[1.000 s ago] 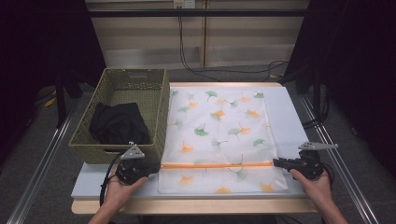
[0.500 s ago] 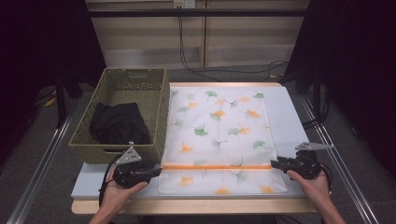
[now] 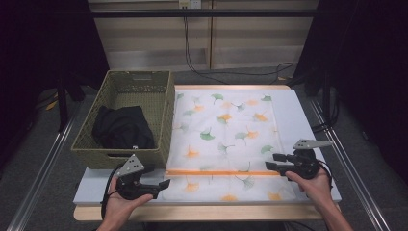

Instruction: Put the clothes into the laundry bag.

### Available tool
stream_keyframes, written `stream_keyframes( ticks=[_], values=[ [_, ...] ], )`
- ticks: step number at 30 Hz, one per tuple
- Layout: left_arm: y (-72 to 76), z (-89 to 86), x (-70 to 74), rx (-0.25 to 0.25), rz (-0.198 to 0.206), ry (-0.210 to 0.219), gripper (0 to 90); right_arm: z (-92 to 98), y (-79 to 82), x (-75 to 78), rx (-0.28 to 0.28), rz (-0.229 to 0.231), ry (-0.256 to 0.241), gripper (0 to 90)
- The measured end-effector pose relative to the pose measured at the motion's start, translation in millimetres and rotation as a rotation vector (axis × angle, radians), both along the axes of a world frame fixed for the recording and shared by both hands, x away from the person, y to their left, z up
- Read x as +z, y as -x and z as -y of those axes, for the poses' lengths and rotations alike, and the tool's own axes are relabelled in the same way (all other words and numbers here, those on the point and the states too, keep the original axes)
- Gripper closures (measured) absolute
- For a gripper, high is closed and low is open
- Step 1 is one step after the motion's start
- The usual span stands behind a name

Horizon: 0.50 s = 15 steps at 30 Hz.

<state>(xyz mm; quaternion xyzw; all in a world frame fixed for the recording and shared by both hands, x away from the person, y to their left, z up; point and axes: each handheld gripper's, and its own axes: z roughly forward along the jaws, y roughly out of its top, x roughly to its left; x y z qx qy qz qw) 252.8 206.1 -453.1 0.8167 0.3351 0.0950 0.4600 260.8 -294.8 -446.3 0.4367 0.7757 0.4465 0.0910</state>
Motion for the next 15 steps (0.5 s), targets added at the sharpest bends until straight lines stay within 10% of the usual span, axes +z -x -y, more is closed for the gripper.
stream_keyframes(
  ticks=[15],
  values=[
    [11.3, -0.3, 5.0, 0.013, 0.025, 0.023, 18.3, -87.9, -31.5, -6.1, 0.214, 0.017, 0.064, 50.9]
  ],
)
